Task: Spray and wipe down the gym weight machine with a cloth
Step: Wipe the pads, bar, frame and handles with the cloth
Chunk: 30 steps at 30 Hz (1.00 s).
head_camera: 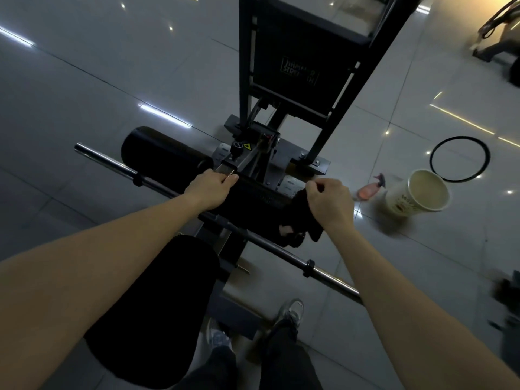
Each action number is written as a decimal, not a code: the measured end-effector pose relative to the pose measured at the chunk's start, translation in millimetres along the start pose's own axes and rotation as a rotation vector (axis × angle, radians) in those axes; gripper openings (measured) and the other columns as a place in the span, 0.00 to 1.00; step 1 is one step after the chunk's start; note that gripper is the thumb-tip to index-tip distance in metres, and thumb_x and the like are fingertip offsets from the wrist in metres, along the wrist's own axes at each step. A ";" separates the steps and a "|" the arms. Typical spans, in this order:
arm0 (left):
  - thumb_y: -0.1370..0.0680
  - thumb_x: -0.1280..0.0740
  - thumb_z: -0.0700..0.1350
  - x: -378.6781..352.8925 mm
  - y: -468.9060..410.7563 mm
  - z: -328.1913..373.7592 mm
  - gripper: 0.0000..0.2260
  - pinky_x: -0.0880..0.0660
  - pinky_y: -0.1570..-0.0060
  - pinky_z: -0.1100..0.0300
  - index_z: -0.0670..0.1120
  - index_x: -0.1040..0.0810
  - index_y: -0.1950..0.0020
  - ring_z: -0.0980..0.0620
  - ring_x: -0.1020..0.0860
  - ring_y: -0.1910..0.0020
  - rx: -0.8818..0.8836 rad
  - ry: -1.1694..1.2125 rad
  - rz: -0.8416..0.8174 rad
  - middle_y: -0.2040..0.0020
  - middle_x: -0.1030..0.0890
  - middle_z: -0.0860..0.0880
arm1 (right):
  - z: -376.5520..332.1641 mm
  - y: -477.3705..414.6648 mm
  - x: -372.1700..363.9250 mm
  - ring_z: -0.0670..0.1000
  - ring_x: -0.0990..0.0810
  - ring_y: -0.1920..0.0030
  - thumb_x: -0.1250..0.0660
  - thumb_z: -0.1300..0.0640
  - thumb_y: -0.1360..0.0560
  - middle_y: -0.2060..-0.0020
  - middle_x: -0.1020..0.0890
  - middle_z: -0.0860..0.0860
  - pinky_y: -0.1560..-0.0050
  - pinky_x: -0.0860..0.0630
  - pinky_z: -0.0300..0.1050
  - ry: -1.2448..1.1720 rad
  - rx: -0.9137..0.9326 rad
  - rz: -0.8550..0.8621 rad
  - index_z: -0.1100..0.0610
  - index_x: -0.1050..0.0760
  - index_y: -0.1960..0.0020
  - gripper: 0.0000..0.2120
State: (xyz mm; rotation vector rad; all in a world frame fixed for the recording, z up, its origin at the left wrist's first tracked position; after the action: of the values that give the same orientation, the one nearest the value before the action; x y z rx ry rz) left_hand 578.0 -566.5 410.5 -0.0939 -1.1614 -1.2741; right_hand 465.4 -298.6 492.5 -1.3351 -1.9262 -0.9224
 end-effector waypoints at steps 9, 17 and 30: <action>0.25 0.35 0.69 -4.2 27.9 -3.7 0.41 0.29 0.37 0.49 0.49 0.40 0.18 0.46 0.29 0.36 -0.320 -0.474 0.140 0.32 0.29 0.47 | 42.4 20.3 -88.7 0.60 0.33 0.29 0.24 0.27 0.41 0.24 0.40 0.53 0.31 0.27 0.60 0.286 0.089 -0.341 0.49 0.50 0.21 0.60; 0.26 0.36 0.72 0.5 1.1 3.4 0.39 0.34 0.34 0.49 0.51 0.34 0.21 0.47 0.31 0.34 -0.298 -0.526 0.123 0.31 0.28 0.49 | 54.9 -14.3 -84.0 0.50 0.20 0.50 0.22 0.30 0.40 0.51 0.20 0.47 0.49 0.21 0.46 -0.176 0.017 -0.438 0.47 0.24 0.43 0.33; 0.19 0.50 0.69 -5.5 -32.8 15.1 0.32 0.40 0.29 0.43 0.53 0.32 0.22 0.41 0.33 0.31 -0.162 -0.455 0.071 0.29 0.29 0.46 | 87.0 -32.0 -117.0 0.51 0.15 0.61 0.25 0.33 0.35 0.57 0.15 0.54 0.61 0.22 0.43 -0.442 -0.410 -0.602 0.57 0.21 0.46 0.31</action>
State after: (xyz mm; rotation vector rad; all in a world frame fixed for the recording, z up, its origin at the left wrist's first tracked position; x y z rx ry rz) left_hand 544.3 -565.3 396.7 -0.5639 -1.4217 -1.3190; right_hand 462.2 -296.4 343.3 -1.2668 -2.6705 -1.4680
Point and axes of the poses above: each hand's wrist, its own y-axis away from the middle knuckle, its own x-axis out of the back of the hand, z = x × y, the point moved 10 cm from there along -y, towards the middle knuckle
